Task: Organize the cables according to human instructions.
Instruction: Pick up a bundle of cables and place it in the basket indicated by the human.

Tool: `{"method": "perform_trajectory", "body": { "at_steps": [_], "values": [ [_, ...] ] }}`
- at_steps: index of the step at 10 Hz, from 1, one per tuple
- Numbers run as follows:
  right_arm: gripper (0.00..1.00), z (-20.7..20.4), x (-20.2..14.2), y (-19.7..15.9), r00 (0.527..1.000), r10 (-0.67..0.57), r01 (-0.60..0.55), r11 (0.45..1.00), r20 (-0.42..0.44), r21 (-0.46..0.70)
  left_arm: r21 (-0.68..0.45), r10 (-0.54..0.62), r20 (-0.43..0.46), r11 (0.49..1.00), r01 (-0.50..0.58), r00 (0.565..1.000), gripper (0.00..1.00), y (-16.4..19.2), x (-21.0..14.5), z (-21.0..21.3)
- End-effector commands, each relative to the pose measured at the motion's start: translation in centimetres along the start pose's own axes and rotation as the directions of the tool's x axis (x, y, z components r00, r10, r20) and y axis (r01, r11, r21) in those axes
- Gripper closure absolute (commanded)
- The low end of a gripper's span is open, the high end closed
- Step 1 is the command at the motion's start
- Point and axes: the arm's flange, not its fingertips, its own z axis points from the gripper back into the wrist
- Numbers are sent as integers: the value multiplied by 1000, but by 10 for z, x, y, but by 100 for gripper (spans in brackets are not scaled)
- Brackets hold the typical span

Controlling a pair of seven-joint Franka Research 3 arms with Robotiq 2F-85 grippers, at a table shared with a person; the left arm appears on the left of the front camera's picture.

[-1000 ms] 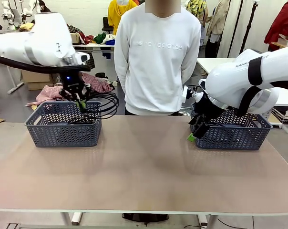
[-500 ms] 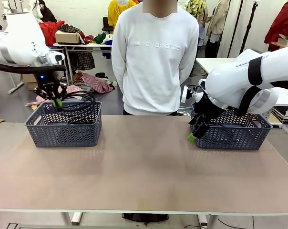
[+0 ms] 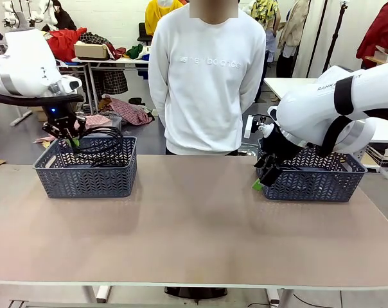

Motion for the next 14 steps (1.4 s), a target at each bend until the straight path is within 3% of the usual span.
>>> {"method": "perform_trajectory", "body": {
  "at_steps": [1,4,5,6,7,8,9,10,11,12,13,14],
  "values": [
    [0,1,0,1,1000,9,-9,1000,1,0,-31,-15,6,999,15,1000,88,-4,9,0],
    [0,1,0,1,1000,9,-9,1000,1,0,-38,-5,3,999,5,1000,88,-4,13,-9],
    [0,1,0,1,1000,9,-9,1000,1,0,-46,-6,0,999,6,1000,68,-3,14,-12],
    [0,1,0,1,1000,9,-9,1000,1,0,-50,-4,11,999,4,1000,68,-3,14,-12],
    [0,1,0,1,1000,9,-9,1000,1,0,-53,4,18,999,-3,1000,48,-2,14,-11],
    [0,1,0,1,1000,9,-9,1000,1,0,-54,5,25,999,-4,1000,64,-1,14,-9],
    [0,1,0,1,1000,9,-9,1000,1,0,-52,6,26,999,-4,1000,29,-1,13,-6],
    [0,1,0,1,1000,9,-9,1000,1,0,-51,9,24,999,-8,1000,42,0,12,-5],
    [0,1,0,1,1000,9,-9,1000,1,0,-52,10,20,999,-9,1000,9,0,11,-5],
    [0,1,0,1,1000,9,-9,1000,1,0,-50,12,15,999,-11,1000,23,0,10,-5],
    [0,1,0,1,1000,9,-9,1000,1,0,-50,12,12,999,-12,1000,0,0,9,-5],
    [0,1,0,1,1000,9,-9,1000,1,0,-47,8,5,999,-8,1000,3,0,8,-6]
  ]
}}
